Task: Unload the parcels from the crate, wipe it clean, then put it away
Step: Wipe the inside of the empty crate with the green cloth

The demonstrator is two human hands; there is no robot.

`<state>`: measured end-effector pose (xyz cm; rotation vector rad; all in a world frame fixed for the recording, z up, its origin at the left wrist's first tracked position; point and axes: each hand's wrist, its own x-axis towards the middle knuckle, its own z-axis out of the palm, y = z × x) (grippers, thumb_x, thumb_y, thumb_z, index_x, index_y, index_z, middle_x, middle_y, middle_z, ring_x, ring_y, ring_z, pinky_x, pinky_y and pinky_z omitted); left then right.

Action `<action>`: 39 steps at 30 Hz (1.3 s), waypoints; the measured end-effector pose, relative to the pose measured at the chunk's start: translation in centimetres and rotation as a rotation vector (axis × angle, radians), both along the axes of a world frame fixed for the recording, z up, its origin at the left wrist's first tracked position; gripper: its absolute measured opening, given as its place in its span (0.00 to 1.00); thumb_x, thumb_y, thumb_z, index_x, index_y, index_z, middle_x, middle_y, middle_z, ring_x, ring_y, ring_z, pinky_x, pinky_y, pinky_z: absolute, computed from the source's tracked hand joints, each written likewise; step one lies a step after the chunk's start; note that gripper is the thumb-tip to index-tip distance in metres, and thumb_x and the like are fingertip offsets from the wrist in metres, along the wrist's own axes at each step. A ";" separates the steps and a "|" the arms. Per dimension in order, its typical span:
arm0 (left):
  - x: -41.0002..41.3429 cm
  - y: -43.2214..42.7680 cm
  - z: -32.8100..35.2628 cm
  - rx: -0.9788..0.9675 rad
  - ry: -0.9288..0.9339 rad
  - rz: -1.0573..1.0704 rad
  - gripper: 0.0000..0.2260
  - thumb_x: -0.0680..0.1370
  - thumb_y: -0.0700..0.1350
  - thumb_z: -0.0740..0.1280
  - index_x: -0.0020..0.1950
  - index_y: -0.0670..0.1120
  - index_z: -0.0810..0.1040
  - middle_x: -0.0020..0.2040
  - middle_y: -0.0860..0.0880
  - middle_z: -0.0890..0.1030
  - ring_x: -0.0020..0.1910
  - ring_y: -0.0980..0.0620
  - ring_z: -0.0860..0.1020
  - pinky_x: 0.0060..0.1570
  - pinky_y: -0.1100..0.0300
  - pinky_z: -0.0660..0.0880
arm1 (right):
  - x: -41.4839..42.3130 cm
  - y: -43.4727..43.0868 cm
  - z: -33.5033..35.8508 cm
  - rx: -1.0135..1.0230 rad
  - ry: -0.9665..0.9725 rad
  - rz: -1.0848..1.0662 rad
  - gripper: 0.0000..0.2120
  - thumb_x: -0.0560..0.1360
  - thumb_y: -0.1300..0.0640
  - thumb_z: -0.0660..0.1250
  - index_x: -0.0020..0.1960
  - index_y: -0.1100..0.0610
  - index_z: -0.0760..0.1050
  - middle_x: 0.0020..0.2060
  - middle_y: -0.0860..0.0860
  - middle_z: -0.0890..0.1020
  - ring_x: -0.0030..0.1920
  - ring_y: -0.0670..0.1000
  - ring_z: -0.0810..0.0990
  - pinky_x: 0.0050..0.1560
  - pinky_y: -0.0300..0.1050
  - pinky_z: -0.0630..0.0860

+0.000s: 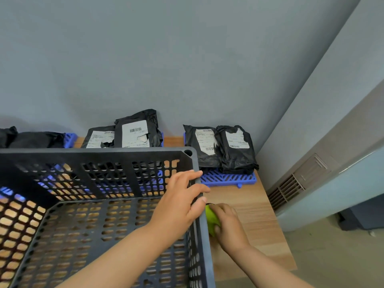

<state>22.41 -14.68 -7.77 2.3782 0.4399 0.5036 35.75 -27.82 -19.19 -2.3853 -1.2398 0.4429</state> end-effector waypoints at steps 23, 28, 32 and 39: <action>-8.3 8.5 4.5 0.039 0.042 0.102 0.17 0.79 0.47 0.62 0.68 0.56 0.69 0.68 0.61 0.64 0.67 0.65 0.58 0.61 0.69 0.60 | -4.6 12.6 17.2 0.222 -0.243 -0.147 0.27 0.71 0.57 0.67 0.69 0.56 0.68 0.67 0.54 0.69 0.66 0.53 0.67 0.66 0.40 0.62; -11.5 11.7 4.9 0.026 0.037 0.178 0.17 0.79 0.48 0.62 0.68 0.57 0.69 0.68 0.62 0.63 0.62 0.70 0.55 0.61 0.68 0.60 | -6.2 14.2 17.0 -0.037 -0.344 -0.152 0.31 0.75 0.56 0.63 0.75 0.48 0.56 0.74 0.55 0.58 0.71 0.58 0.62 0.68 0.51 0.65; -14.1 14.3 5.1 0.008 0.048 0.246 0.16 0.79 0.48 0.61 0.67 0.58 0.69 0.67 0.63 0.64 0.62 0.70 0.56 0.62 0.64 0.67 | -7.2 15.3 17.0 -0.059 -0.416 -0.167 0.33 0.75 0.63 0.62 0.76 0.49 0.55 0.75 0.56 0.58 0.72 0.58 0.61 0.71 0.50 0.60; -18.6 17.3 4.7 0.001 0.062 0.314 0.16 0.79 0.48 0.62 0.66 0.58 0.70 0.65 0.64 0.63 0.63 0.69 0.56 0.64 0.65 0.63 | -11.2 19.5 15.5 0.024 -0.503 -0.057 0.33 0.76 0.65 0.60 0.77 0.51 0.53 0.75 0.56 0.57 0.75 0.57 0.56 0.74 0.50 0.49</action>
